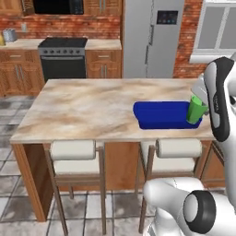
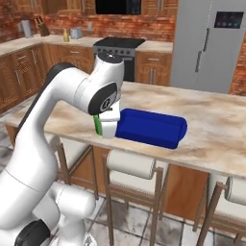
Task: There is a tray on the dining counter. Grab the cup, mug, and pitcher and place them on the tray. The pitcher may be placed next to the tray if it cannot fit the tray.
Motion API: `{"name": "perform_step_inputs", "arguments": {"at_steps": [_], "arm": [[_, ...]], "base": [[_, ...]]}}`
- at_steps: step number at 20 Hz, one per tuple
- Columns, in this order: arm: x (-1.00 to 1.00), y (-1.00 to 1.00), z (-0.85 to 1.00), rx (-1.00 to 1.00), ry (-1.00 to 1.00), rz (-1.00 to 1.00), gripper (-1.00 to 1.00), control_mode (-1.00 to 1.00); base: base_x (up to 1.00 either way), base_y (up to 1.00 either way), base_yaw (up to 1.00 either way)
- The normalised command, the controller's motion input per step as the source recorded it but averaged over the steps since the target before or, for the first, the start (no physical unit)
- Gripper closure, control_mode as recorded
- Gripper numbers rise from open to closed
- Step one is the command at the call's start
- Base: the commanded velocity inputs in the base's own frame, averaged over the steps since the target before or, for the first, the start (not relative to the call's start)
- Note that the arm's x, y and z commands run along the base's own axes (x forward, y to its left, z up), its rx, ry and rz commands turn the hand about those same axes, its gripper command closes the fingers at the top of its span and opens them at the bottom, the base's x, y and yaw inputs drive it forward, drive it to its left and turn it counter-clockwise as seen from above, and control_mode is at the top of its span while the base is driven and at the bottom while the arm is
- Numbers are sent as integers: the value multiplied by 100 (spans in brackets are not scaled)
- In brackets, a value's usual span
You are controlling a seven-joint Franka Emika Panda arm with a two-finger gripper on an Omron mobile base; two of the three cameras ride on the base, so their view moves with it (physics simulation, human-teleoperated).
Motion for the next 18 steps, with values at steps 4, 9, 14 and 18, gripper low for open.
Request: {"name": "perform_step_inputs", "arguments": {"at_steps": [4,9,14,18], "arm": [[0,0,0,0,0,0,100,100],[0,0,0,0,0,0,100,100],[0,0,0,0,0,0,100,100],[0,0,0,0,0,0,100,100]], "base": [[44,-25,0],[46,-19,0],[37,-3,0],[28,-2,-4]]}}
